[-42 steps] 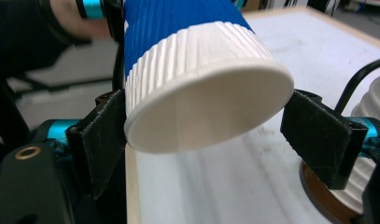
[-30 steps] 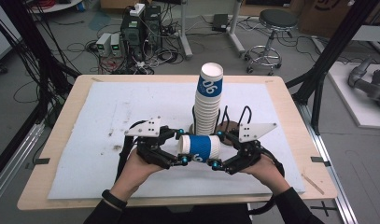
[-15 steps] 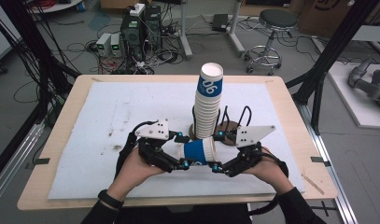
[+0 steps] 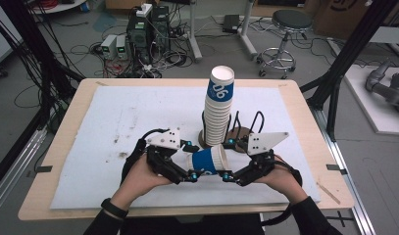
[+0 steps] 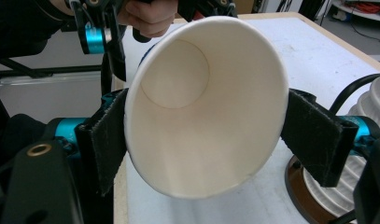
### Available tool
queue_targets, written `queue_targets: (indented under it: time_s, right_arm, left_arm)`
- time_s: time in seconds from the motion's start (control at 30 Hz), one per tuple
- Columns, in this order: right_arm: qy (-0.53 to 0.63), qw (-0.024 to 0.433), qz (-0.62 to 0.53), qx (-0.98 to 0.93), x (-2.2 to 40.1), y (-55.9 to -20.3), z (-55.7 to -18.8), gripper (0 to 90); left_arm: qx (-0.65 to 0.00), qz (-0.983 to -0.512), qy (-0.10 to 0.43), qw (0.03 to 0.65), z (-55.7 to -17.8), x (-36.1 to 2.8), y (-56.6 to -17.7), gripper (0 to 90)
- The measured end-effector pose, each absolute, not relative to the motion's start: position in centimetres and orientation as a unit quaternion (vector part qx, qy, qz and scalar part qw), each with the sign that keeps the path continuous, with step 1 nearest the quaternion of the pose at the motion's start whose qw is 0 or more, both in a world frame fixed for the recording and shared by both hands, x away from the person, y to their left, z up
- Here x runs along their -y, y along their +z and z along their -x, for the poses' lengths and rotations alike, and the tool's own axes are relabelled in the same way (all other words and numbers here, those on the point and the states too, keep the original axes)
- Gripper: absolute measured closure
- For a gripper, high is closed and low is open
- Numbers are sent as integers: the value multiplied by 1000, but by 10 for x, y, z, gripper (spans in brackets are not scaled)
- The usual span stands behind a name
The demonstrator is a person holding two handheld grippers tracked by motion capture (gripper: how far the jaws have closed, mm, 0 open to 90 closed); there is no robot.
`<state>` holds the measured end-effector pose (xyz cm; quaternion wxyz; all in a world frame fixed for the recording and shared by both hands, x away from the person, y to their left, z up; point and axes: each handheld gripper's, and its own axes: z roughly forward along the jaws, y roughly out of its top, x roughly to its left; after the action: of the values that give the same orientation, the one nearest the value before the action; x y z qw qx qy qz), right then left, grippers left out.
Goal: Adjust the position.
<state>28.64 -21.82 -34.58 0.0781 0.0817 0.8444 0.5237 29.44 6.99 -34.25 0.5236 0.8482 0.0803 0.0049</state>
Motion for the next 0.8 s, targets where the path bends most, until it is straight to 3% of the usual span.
queue_targets:
  time_s: [0.23, 0.37, 0.8]
  right_arm:
    - [533, 73, -81, -839, 219, -344, -286, 200]
    - [537, 68, -85, -837, 220, -344, -286, 195]
    - [565, 49, -121, -815, 235, -338, -292, 155]
  left_arm:
    - [-78, -862, 5, 500, -296, -67, -348, 229]
    - [-68, -853, -7, 517, -298, -69, -350, 282]
    - [-76, -782, 1, 618, -302, -91, -346, 295]
